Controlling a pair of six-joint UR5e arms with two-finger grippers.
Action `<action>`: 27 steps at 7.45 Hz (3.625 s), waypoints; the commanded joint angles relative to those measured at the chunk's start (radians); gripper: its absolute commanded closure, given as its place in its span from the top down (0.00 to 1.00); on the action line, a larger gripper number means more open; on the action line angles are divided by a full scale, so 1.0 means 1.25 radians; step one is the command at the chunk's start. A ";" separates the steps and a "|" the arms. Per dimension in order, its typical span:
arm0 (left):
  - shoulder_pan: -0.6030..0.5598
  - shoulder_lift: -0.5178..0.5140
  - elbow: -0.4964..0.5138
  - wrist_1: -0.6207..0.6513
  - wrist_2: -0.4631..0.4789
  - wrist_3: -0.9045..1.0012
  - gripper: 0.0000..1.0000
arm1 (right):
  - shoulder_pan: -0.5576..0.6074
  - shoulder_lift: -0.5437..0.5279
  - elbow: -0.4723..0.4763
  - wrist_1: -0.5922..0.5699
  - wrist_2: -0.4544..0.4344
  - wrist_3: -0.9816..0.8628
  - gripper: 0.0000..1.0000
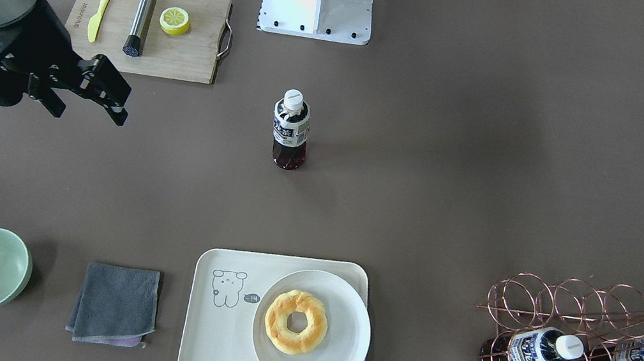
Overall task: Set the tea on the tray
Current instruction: 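Move the right gripper over the standing tea bottle, then lower the right gripper and grasp the tea bottle cap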
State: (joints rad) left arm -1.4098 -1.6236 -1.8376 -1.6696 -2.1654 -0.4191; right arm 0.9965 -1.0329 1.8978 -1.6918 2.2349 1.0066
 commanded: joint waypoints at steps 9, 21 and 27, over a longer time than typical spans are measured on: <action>-0.157 0.002 0.148 0.167 -0.208 0.371 0.98 | -0.286 0.237 -0.004 -0.174 -0.219 0.304 1.00; -0.162 0.002 0.157 0.165 -0.214 0.372 0.98 | -0.380 0.278 -0.092 -0.178 -0.336 0.259 0.75; -0.162 0.002 0.158 0.164 -0.213 0.372 0.98 | -0.380 0.280 -0.093 -0.177 -0.357 0.257 0.36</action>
State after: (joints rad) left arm -1.6122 -1.6229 -1.6402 -1.4635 -2.4328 0.0460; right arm 0.5216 -0.6823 1.7824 -1.9130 1.7951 1.3284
